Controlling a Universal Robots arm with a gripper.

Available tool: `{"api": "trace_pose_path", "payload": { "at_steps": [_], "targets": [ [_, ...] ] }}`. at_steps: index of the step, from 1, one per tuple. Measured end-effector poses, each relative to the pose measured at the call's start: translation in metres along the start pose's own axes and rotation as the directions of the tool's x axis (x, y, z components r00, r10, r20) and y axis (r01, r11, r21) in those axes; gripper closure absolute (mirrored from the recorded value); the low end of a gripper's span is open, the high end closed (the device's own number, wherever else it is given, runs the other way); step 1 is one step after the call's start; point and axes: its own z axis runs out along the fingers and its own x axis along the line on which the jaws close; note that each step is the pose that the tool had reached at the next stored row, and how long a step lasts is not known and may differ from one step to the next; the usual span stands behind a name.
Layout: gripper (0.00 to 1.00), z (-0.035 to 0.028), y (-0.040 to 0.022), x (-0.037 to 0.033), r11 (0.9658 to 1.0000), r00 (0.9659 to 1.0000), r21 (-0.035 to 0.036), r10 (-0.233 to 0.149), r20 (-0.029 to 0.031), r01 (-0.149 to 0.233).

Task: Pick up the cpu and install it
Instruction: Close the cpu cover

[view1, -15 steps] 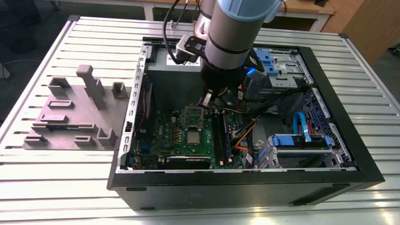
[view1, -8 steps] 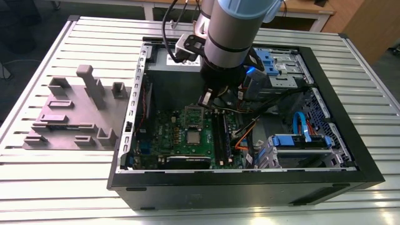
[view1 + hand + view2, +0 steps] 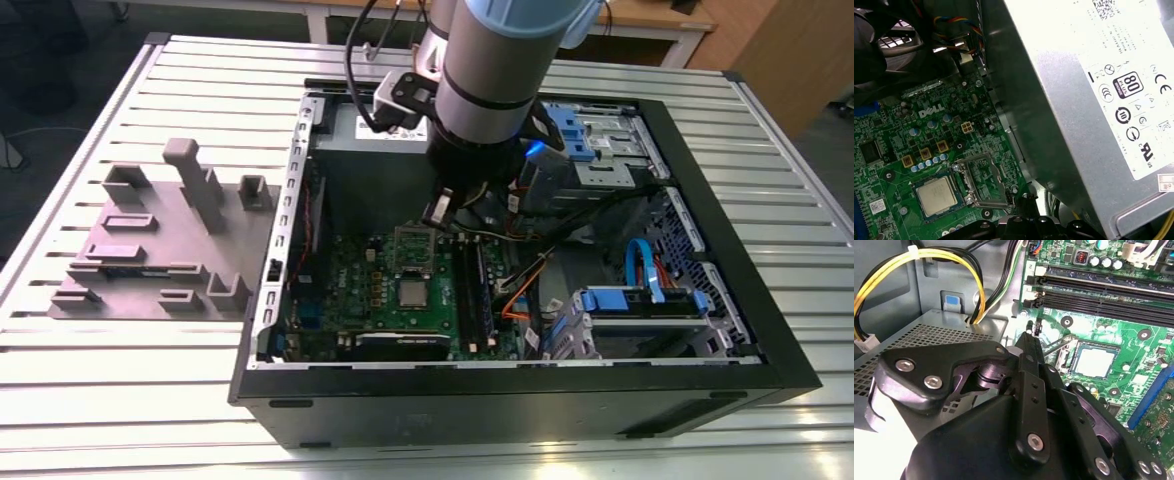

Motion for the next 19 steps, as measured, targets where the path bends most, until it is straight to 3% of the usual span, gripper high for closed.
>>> {"api": "trace_pose_path", "payload": {
  "at_steps": [19],
  "targets": [
    [0.9,-0.0036,0.0004,0.001,1.0,1.0,0.0,0.0,-0.0001,0.0]
  ]
}}
